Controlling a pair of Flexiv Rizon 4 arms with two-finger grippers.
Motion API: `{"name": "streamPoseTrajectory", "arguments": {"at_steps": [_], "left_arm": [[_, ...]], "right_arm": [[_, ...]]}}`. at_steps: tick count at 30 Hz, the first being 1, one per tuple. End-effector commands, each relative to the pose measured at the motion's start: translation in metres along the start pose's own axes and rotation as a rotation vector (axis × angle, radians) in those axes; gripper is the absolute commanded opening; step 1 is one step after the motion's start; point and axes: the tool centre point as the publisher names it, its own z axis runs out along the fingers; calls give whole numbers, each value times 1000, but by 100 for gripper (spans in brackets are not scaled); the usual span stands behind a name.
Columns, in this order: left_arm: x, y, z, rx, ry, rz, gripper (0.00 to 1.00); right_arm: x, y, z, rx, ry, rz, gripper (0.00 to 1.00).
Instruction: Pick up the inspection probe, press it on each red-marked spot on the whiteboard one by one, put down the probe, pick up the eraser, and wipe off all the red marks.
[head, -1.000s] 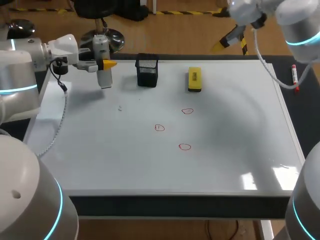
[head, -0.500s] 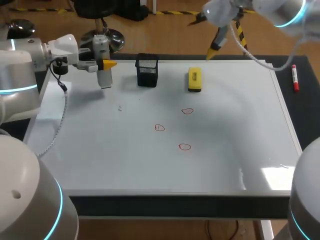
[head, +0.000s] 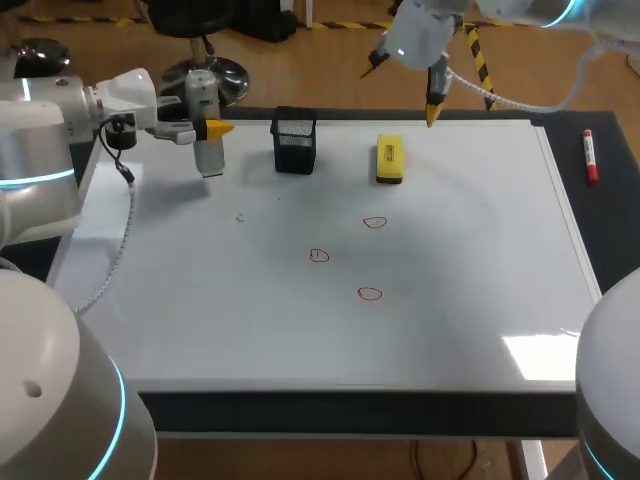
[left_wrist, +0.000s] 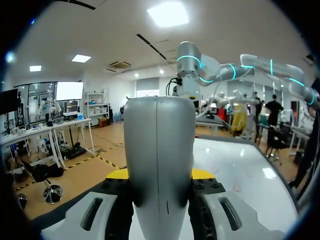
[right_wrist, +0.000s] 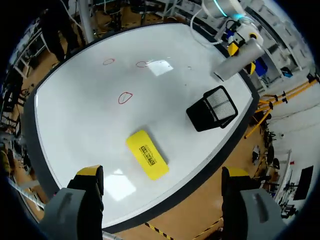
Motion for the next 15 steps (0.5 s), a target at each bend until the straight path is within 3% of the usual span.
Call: {"name": "streamPoseTrajectory", "arguments": {"at_steps": [1, 8, 15], "left_arm": [[0, 0, 0, 2, -2, 1, 0], [0, 0, 0, 2, -2, 1, 0], [0, 0, 0, 2, -2, 1, 0]], "right_arm": [[3, 4, 1, 87, 152, -76, 100], [9, 5, 10, 160, 139, -194, 100], [17, 3, 15, 164, 106, -235, 100]]}}
